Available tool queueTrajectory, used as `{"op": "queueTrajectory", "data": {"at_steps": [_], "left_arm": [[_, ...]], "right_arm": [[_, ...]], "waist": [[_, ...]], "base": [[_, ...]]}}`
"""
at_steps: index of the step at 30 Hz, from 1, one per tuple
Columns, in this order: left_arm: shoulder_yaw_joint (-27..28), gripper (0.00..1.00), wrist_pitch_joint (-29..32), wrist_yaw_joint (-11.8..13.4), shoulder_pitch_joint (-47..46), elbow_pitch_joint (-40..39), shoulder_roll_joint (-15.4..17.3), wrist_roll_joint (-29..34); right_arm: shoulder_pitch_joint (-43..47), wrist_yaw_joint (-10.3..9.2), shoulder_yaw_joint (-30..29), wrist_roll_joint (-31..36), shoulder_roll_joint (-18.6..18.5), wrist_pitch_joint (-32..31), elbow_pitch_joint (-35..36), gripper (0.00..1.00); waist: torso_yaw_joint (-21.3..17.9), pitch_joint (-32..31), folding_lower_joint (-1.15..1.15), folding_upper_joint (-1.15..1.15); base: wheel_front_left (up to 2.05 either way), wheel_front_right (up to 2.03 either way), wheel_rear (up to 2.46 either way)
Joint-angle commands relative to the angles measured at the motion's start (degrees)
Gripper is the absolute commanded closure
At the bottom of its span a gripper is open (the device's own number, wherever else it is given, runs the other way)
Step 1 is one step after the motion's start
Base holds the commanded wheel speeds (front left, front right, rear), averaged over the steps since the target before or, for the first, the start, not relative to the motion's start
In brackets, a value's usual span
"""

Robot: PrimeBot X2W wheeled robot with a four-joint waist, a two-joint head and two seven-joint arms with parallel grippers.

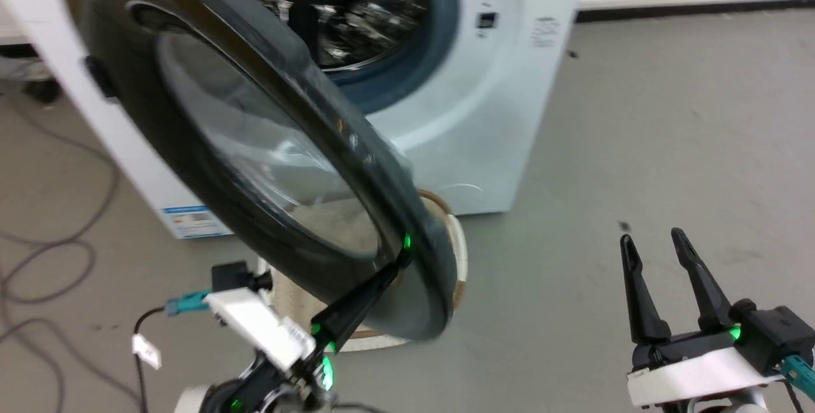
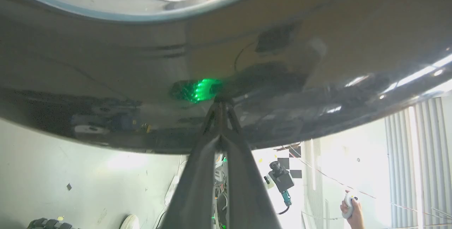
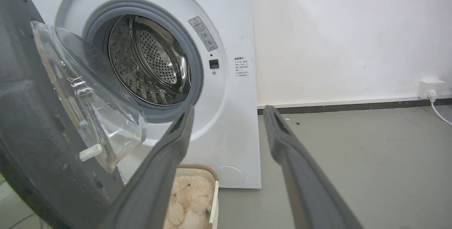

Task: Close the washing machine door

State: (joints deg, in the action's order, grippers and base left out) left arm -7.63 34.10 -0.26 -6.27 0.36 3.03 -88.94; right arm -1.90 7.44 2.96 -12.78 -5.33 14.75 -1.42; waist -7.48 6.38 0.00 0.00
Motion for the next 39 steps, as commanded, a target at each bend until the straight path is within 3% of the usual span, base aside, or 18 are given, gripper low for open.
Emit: {"op": "queueTrajectory", "data": {"at_steps": [1,14,23,26,32,39], "left_arm": [[-0.89,1.0,-0.88,-0.62,-1.81,0.49,-0.14,-0.28],[-8.33,1.0,-27.48,-3.33,-21.87,19.15,-0.15,-10.68],[-12.68,1.0,-32.26,-6.32,-27.85,27.34,-0.15,-12.67],[-14.7,1.0,-32.3,-6.93,-26.37,27.35,0.67,-9.41],[-19.82,1.0,-35.3,-7.2,-20.1,20.49,5.94,1.0],[-25.27,1.0,-47.75,-6.54,-13.94,15.31,16.88,24.86]], "right_arm": [[-0.61,0.05,-0.06,-0.58,0.28,0.25,0.29,0.0],[-1.67,0.05,1.23,-1.49,1.71,0.25,-0.33,0.0],[-1.05,0.05,1.59,-1.59,2.13,0.25,-0.51,0.0],[-0.8,0.05,1.34,-1.45,2.14,0.25,-0.42,0.0],[0.05,0.05,0.22,-1.18,1.61,0.25,-0.05,0.0],[1.5,0.05,-0.6,-1.0,0.5,0.25,0.22,0.0]], "waist": [[-2.93,1.94,0.0,0.0],[-10.37,3.92,0.0,0.0],[-9.12,2.76,0.0,0.0],[-7.52,1.94,0.0,0.0],[-3.31,-0.15,0.0,0.0],[1.63,-2.69,0.0,0.0]], "base": [[0.0,0.0,0.0],[0.0,0.0,0.0],[0.0,0.0,0.0],[0.0,0.0,0.0],[0.0,0.0,0.0],[0.0,0.0,0.0]]}}
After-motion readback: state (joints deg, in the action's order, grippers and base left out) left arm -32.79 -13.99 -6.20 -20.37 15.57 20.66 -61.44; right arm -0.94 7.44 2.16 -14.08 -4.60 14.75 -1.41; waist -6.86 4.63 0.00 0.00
